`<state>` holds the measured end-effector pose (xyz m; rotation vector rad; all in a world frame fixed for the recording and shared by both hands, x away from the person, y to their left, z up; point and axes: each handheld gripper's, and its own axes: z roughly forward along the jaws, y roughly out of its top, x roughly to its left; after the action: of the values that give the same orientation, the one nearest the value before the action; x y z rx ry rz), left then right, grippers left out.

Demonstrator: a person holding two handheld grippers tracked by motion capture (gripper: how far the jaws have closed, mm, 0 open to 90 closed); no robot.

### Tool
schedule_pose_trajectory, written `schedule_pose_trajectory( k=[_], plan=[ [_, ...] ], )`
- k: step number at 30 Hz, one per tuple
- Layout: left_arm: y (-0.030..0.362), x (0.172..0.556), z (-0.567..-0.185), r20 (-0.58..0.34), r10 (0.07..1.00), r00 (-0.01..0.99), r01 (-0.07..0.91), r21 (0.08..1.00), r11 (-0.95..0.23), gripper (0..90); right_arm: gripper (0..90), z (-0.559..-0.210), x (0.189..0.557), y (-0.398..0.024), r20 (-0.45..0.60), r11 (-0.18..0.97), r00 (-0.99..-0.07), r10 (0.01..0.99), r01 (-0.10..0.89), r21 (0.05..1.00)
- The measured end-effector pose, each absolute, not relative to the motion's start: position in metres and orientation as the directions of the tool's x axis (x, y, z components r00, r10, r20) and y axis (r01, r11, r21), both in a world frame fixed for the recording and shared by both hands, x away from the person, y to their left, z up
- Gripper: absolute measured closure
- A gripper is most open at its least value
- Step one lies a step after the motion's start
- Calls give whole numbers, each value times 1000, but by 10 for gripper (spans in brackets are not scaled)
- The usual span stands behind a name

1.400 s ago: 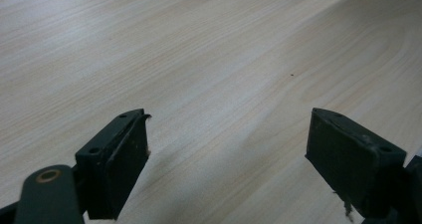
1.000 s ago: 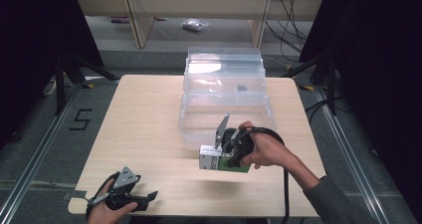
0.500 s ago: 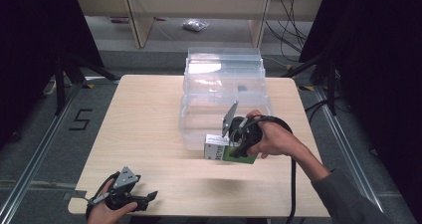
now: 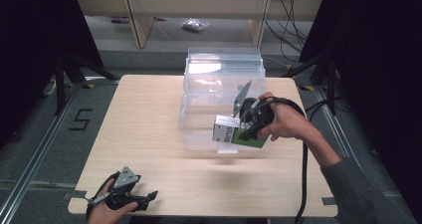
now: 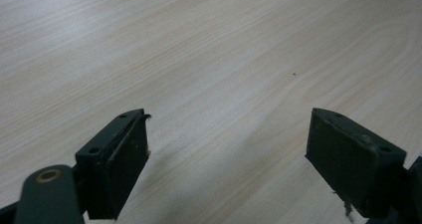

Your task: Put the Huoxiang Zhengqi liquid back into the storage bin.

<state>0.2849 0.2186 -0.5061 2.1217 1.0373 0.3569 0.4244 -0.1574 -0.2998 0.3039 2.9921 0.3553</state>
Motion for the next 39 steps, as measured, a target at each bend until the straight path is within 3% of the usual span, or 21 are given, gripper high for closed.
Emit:
schedule_pose_trajectory(
  k=[15, 22, 28, 39],
  plan=[
    [217, 285, -507, -89, 781, 618, 572, 732, -370, 161, 652, -305, 481, -175, -105, 936, -951, 290, 258, 239],
    [217, 285, -507, -92, 780, 620, 571, 734, -367, 160, 652, -324, 504, -182, -98, 931, -940, 328, 304, 204],
    [216, 285, -508, -101, 785, 611, 579, 733, -357, 160, 652, -338, 515, -187, -72, 917, -935, 348, 323, 233],
    [218, 286, -507, -105, 792, 602, 570, 751, -333, 160, 652, -371, 531, -188, -64, 931, -943, 326, 308, 195]
  ],
)
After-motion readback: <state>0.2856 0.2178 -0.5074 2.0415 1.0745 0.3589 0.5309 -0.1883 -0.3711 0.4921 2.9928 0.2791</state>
